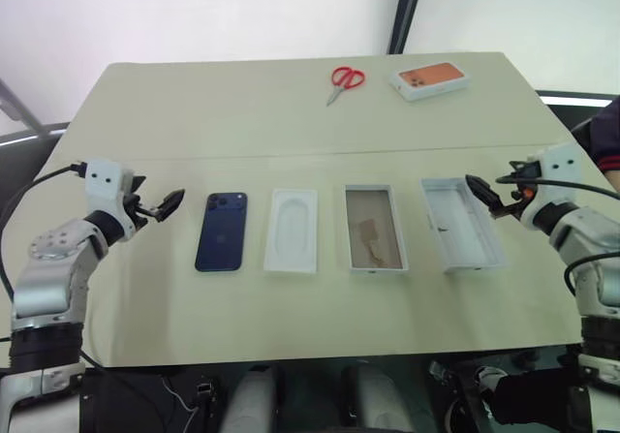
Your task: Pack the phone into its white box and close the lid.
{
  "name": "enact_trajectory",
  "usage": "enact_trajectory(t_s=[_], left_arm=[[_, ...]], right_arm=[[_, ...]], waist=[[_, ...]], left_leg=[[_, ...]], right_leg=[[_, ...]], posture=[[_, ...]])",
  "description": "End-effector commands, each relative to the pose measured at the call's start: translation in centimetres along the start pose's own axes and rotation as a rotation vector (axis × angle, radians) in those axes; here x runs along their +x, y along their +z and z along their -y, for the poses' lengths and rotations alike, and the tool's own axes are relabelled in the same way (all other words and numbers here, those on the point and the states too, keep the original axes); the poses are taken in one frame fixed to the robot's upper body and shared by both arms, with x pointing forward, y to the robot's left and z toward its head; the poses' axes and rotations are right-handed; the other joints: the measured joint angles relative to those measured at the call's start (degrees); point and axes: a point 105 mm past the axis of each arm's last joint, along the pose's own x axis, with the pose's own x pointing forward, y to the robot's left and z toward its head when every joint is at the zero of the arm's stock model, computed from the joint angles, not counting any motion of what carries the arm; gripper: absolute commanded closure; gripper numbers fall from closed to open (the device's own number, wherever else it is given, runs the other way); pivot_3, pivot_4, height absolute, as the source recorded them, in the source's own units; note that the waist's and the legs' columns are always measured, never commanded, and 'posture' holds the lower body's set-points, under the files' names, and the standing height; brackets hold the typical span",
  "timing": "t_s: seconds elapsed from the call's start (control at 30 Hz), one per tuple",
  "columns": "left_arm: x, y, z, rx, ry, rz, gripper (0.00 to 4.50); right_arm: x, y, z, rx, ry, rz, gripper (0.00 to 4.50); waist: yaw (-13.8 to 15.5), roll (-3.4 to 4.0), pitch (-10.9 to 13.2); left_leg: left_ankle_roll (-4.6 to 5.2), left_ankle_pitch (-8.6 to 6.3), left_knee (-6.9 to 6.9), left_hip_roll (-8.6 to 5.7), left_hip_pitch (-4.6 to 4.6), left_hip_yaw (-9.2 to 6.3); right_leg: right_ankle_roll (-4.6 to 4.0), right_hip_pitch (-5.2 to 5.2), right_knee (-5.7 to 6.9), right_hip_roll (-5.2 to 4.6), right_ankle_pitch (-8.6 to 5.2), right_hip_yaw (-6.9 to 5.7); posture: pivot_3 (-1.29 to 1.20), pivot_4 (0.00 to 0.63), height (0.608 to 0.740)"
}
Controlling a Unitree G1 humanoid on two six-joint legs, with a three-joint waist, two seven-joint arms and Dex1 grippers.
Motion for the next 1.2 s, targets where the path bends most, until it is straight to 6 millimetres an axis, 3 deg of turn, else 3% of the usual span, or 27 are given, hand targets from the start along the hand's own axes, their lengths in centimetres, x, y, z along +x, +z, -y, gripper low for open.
enact_trajectory(t_s=[0.03, 0.33, 0.57, 0.77, 0.93, 1.07, 1.2], left_arm=[[-0.6, 1.6, -0.4, 0.031, 0.022, 0.059, 0.06], [-0.9, 1.6, -0.4, 0.019, 0.036, 0.069, 0.06], [-0.6, 2.2, 1.3, -0.022, -0.005, 0.097, 0.06], [-0.1, 1.9, 4.9, -0.046, -0.119, 0.074, 0.06], [0.1, 2.5, 7.7, -0.109, -0.217, 0.067, 0.06], [0.3, 2.8, 11.7, -0.239, -0.348, 0.007, 0.06], [1.3, 2.5, 13.7, -0.362, -0.371, -0.168, 0.06]], right_arm=[[0.3, 1.1, -0.1, -0.016, 0.009, 0.039, 0.0], [1.3, 2.1, -1.5, -0.014, 0.06, 0.075, 0.0], [2.0, 4.2, -7.5, -0.027, 0.287, 0.151, 0.0], [1.2, 5.3, -11.9, -0.062, 0.454, 0.187, 0.0], [0.0, 5.1, -15.0, -0.105, 0.597, 0.167, 0.0], [-0.9, 3.7, -15.6, -0.156, 0.65, 0.119, 0.0], [-1.3, 3.7, -15.2, -0.152, 0.639, 0.115, 0.0]], waist=[[0.0, 0.0, 0.0], [0.0, 0.0, 0.0], [-0.1, 0.0, 0.0], [0.2, 0.0, 0.0], [0.1, -0.01, 0.0], [0.2, -0.01, 0.0], [0.1, -0.03, 0.0]], left_leg=[[0.0, 0.0, 0.0, 0.0, 0.0, 0.0], [0.0, 0.0, 0.01, 0.0, 0.0, 0.0], [0.0, 0.0, 0.01, 0.02, 0.0, -0.01], [0.0, 0.0, 0.03, 0.0, -0.01, -0.04], [0.0, 0.0, 0.07, 0.0, -0.02, -0.06], [0.0, 0.0, 0.08, -0.02, -0.03, -0.08], [0.03, -0.02, 0.27, -0.03, -0.03, -0.11]], right_leg=[[0.0, 0.0, 0.0, 0.0, 0.0, 0.0], [0.0, 0.0, 0.0, 0.0, 0.0, 0.0], [0.0, -0.02, 0.02, 0.0, 0.0, 0.0], [0.0, 0.0, 0.01, -0.01, 0.0, 0.0], [0.0, 0.01, 0.0, 0.0, 0.0, -0.01], [0.0, 0.04, 0.0, -0.02, 0.0, -0.02], [0.01, 0.09, 0.07, 0.01, 0.0, -0.03]], posture=[[0.0, 0.15, 0.74], [0.0, 0.15, 0.74], [0.0, 0.15, 0.74], [0.0, 0.15, 0.74], [0.0, 0.15, 0.74], [0.0, 0.15, 0.74], [0.0, 0.15, 0.74]])
